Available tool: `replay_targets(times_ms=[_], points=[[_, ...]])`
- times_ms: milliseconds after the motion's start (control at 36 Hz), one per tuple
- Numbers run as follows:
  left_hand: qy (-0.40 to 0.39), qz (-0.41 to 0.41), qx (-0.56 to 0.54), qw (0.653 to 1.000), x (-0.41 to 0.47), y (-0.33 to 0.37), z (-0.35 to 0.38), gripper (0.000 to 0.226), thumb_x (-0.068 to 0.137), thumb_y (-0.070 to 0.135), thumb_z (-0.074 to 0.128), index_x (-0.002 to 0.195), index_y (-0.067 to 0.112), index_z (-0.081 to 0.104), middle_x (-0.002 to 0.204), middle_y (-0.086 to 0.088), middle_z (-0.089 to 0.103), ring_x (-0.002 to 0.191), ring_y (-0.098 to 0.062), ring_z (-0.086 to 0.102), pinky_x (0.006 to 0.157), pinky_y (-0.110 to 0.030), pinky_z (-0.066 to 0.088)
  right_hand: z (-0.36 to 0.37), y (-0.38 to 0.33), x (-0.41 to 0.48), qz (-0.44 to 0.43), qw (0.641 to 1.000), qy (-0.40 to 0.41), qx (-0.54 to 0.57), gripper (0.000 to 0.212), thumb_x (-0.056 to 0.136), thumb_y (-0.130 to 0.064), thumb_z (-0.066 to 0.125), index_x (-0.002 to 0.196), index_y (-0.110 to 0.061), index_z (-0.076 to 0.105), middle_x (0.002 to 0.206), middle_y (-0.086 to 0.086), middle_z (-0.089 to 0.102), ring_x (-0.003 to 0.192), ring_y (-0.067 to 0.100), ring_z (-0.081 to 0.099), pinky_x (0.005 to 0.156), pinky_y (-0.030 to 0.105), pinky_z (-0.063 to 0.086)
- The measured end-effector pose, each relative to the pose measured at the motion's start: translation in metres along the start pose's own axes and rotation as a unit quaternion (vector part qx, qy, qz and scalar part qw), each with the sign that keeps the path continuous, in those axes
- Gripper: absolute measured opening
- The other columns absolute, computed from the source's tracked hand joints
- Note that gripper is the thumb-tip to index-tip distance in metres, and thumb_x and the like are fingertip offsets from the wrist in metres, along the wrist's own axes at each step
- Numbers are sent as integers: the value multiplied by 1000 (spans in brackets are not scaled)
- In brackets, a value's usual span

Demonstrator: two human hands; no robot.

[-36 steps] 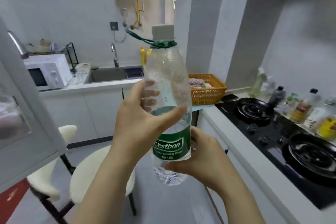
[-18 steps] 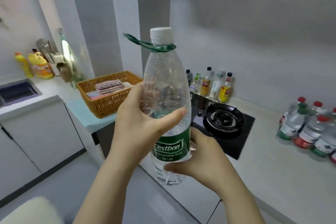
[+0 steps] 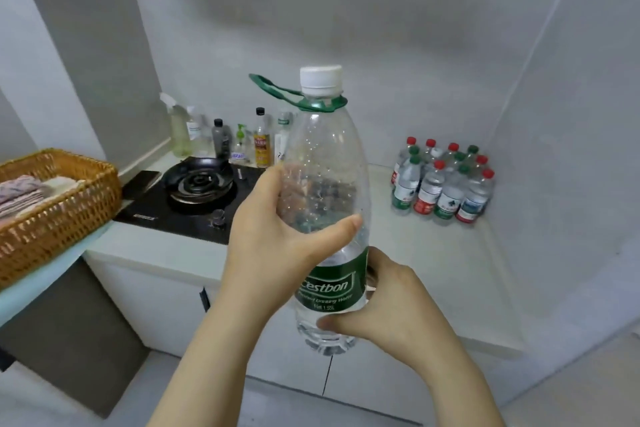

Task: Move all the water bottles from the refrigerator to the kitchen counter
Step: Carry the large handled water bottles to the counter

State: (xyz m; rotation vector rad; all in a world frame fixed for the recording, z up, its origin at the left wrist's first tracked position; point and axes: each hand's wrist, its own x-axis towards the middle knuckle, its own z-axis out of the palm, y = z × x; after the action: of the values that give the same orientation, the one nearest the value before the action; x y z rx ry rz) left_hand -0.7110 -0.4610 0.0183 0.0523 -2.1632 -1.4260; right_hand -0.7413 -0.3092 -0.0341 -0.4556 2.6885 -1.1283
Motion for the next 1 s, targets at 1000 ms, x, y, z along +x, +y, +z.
replay_targets(times_ms=[1000], points=[[-152,-48,-44,986,115,-8,287,58,54,37,86,104,35,56,90,27,66,82,13,61,66,-5,47,-160,213,116,128,990,62,2,67,41,-45,84,97,-33,50,89,-14,66,85,5,63,75,32,55]])
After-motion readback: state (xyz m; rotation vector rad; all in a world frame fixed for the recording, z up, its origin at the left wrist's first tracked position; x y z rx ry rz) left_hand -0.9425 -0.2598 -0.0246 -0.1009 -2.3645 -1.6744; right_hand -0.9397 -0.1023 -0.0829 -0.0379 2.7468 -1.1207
